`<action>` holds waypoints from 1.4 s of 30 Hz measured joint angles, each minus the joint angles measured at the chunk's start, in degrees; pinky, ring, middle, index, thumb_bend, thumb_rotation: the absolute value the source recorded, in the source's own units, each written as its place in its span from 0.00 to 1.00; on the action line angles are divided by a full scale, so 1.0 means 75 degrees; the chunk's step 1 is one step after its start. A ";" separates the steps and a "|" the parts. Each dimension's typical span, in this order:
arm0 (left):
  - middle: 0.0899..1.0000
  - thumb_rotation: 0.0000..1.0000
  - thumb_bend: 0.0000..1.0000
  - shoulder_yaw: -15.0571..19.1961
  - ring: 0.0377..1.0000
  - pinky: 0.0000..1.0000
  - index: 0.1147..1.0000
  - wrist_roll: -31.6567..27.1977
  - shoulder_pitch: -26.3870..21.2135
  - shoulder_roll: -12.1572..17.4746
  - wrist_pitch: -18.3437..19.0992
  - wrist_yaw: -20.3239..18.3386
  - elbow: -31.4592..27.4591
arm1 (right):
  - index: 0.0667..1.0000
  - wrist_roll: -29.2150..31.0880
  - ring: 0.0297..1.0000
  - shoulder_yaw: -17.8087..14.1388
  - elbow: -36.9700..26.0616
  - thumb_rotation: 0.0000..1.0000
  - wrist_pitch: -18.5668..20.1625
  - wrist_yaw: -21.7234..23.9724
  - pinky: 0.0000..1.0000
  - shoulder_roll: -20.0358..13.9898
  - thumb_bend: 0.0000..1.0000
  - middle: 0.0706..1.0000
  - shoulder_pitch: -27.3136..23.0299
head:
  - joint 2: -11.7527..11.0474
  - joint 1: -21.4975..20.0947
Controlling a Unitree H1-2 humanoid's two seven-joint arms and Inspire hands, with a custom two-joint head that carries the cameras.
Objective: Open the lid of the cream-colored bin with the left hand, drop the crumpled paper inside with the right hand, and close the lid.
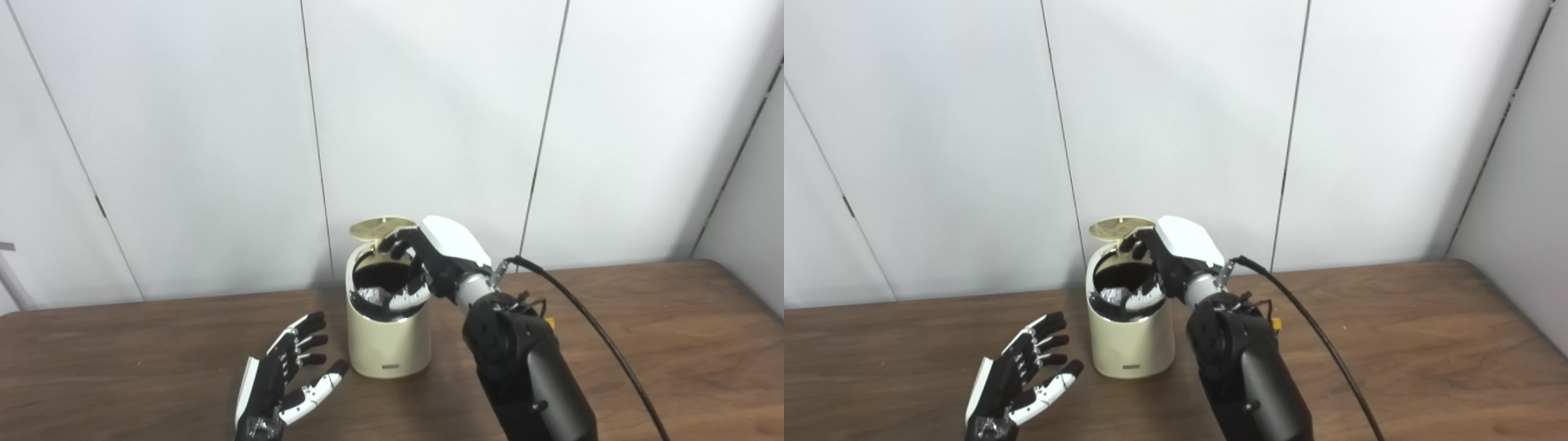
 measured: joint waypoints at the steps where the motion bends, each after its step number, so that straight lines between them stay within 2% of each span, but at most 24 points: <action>1: 0.81 0.14 0.63 0.0001 0.77 0.69 0.84 -0.0002 -0.0001 0.0000 0.0000 0.0000 0.0000 | 0.60 0.0000 0.46 -0.0010 -0.0096 0.04 0.0000 -0.0046 0.36 -0.0017 0.81 0.56 0.0026 | 0.0000 0.0000; 3: 0.81 0.14 0.62 -0.0001 0.77 0.69 0.84 -0.0008 0.0000 0.0001 0.0000 -0.0005 0.0000 | 0.60 0.0002 0.43 -0.0028 -0.0316 0.05 -0.0001 -0.0119 0.33 -0.0069 0.81 0.55 0.0074 | 0.0012 0.0012; 6: 0.82 0.14 0.62 -0.0003 0.77 0.69 0.84 -0.0009 0.0000 0.0011 -0.0001 -0.0009 0.0000 | 0.59 0.0045 0.43 -0.0105 -0.0671 0.06 -0.0002 -0.0149 0.33 -0.0231 0.81 0.56 0.0101 | 0.0023 0.0000; 8: 0.82 0.14 0.62 0.0000 0.78 0.69 0.84 -0.0012 0.0000 0.0022 0.0000 -0.0010 0.0000 | 0.59 0.0170 0.44 -0.0285 -0.0876 0.05 -0.0010 -0.0246 0.34 -0.0280 0.79 0.54 0.0143 | 0.0023 0.0000; 10: 0.82 0.13 0.62 0.0000 0.78 0.69 0.84 -0.0024 0.0001 0.0019 0.0000 -0.0012 0.0000 | 0.59 0.0584 0.45 -0.0592 -0.1025 0.04 -0.0091 -0.0698 0.35 -0.0273 0.76 0.53 0.0271 | 0.0023 0.0012; 12: 0.81 0.13 0.62 -0.0002 0.77 0.69 0.84 -0.0025 0.0000 0.0016 0.0000 -0.0013 0.0000 | 0.59 0.1334 0.46 -0.0948 -0.1036 0.03 -0.0409 -0.1187 0.36 -0.0277 0.75 0.54 0.0482 | 0.0023 0.0023; 16: 0.81 0.14 0.63 0.0004 0.77 0.69 0.84 -0.0027 0.0004 0.0024 0.0000 -0.0014 0.0000 | 0.62 0.3124 0.42 -0.1700 -0.0940 0.07 -0.1113 -0.1840 0.35 -0.0281 0.74 0.57 0.1074 | 0.0047 0.0023; 18: 0.81 0.14 0.63 0.0011 0.78 0.70 0.84 -0.0053 0.0004 0.0032 0.0002 -0.0034 -0.0001 | 0.62 0.3928 0.42 -0.1980 -0.0834 0.08 -0.1387 -0.1969 0.35 -0.0362 0.74 0.58 0.1378 | 0.0059 0.0035; 19: 0.82 0.13 0.62 0.0015 0.78 0.70 0.84 -0.0078 0.0007 0.0035 0.0002 -0.0048 -0.0001 | 0.65 0.4403 0.45 -0.2099 -0.0749 0.09 -0.1465 -0.2007 0.36 -0.0434 0.74 0.62 0.1502 | 0.0059 0.0047; 21: 0.82 0.13 0.62 0.0013 0.78 0.70 0.84 -0.0117 0.0016 0.0037 0.0003 -0.0073 -0.0001 | 0.68 0.5387 0.48 -0.2455 -0.0657 0.09 -0.1483 -0.1976 0.37 -0.0452 0.74 0.65 0.1703 | 0.0070 0.0047; 23: 0.82 0.13 0.63 0.0017 0.78 0.68 0.84 -0.0162 0.0027 0.0044 0.0003 -0.0084 -0.0004 | 0.71 0.6167 0.52 -0.2660 -0.0624 0.15 -0.1485 -0.1921 0.40 -0.0462 0.77 0.68 0.1911 | 0.0070 0.0082; 27: 0.82 0.15 0.63 0.0015 0.78 0.68 0.84 -0.0188 0.0037 0.0061 0.0036 -0.0090 -0.0096 | 0.74 0.7464 0.57 -0.2831 -0.0289 0.16 -0.1495 -0.1875 0.46 -0.0486 0.80 0.73 0.2297 | 0.0059 0.0234; 29: 0.82 0.16 0.64 0.0013 0.78 0.68 0.84 -0.0187 0.0050 0.0060 0.0064 -0.0089 -0.0236 | 0.76 0.8012 0.61 -0.2881 -0.0110 0.22 -0.1555 -0.1855 0.51 -0.0482 0.83 0.75 0.2446 | 0.0047 0.0421; 31: 0.81 0.15 0.64 0.0014 0.77 0.67 0.84 -0.0187 0.0049 0.0057 0.0075 -0.0081 -0.0269 | 0.77 0.8463 0.65 -0.2911 0.0107 0.24 -0.1705 -0.1858 0.54 -0.0473 0.85 0.76 0.2588 | 0.0047 0.0422; 34: 0.82 0.15 0.64 0.0009 0.77 0.67 0.84 -0.0187 0.0066 0.0040 0.0134 -0.0074 -0.0269 | 0.77 0.8916 0.67 -0.2907 0.0325 0.26 -0.2056 -0.1868 0.56 -0.0436 0.86 0.77 0.2783 | 0.0035 0.0726; 39: 0.82 0.15 0.64 -0.0025 0.78 0.69 0.84 -0.0177 0.0078 -0.0002 0.0138 -0.0062 -0.0270 | 0.79 0.9404 0.68 -0.2850 0.0887 0.27 -0.2936 -0.1836 0.56 -0.0438 0.85 0.79 0.2942 | 0.0059 0.0855; 42: 0.82 0.15 0.64 -0.0033 0.78 0.70 0.84 -0.0171 0.0123 -0.0018 0.0143 -0.0056 -0.0341 | 0.78 0.9571 0.66 -0.2834 0.1086 0.27 -0.3270 -0.1850 0.54 -0.0434 0.86 0.78 0.3027 | 0.0070 0.0890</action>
